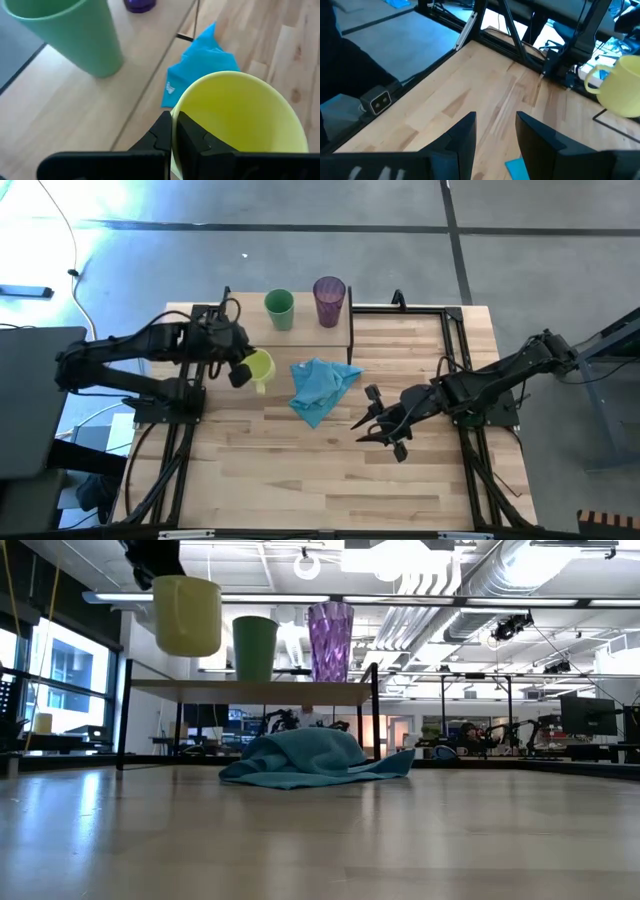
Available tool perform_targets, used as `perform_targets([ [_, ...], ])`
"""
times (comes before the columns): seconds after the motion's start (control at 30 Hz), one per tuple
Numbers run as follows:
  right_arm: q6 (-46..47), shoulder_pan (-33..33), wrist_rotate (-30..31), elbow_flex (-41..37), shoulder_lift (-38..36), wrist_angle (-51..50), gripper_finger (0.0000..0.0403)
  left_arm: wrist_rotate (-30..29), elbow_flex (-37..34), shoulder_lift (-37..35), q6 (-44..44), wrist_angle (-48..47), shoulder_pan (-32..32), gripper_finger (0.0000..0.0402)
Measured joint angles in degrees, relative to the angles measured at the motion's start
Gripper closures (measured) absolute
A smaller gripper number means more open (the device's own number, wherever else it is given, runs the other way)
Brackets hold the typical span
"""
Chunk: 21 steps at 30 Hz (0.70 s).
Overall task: Stack small to large cups/mugs on shelf
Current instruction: Put the yellow mug on the shelf
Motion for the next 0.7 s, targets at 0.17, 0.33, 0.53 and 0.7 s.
perform_targets([
  [0.17, -1.2, 0.0, 0.0, 0.0, -0.1, 0.4, 0.0275, 2.0, 0.0, -1.1, 2.9, 0.0, 4.4, 0.0401],
  [0.33, -1.2, -0.5, 0.0, 0.0, -0.1, 0.4, 0.0275, 4.4, 0.0, -1.3, 5.8, 0.0, 8.3, 0.0401],
  [0.53, -1.2, -1.4, 0.0, 0.0, -0.1, 0.4, 0.0275, 7.5, 0.0, -1.3, 10.4, 0.2, 14.1, 0.0401],
  [0.7, -1.2, -1.5, 0.0, 0.0, -0.1, 0.4, 0.0275, 12.4, 0.0, -1.3, 16.3, 0.2, 20.6, 0.0401],
])
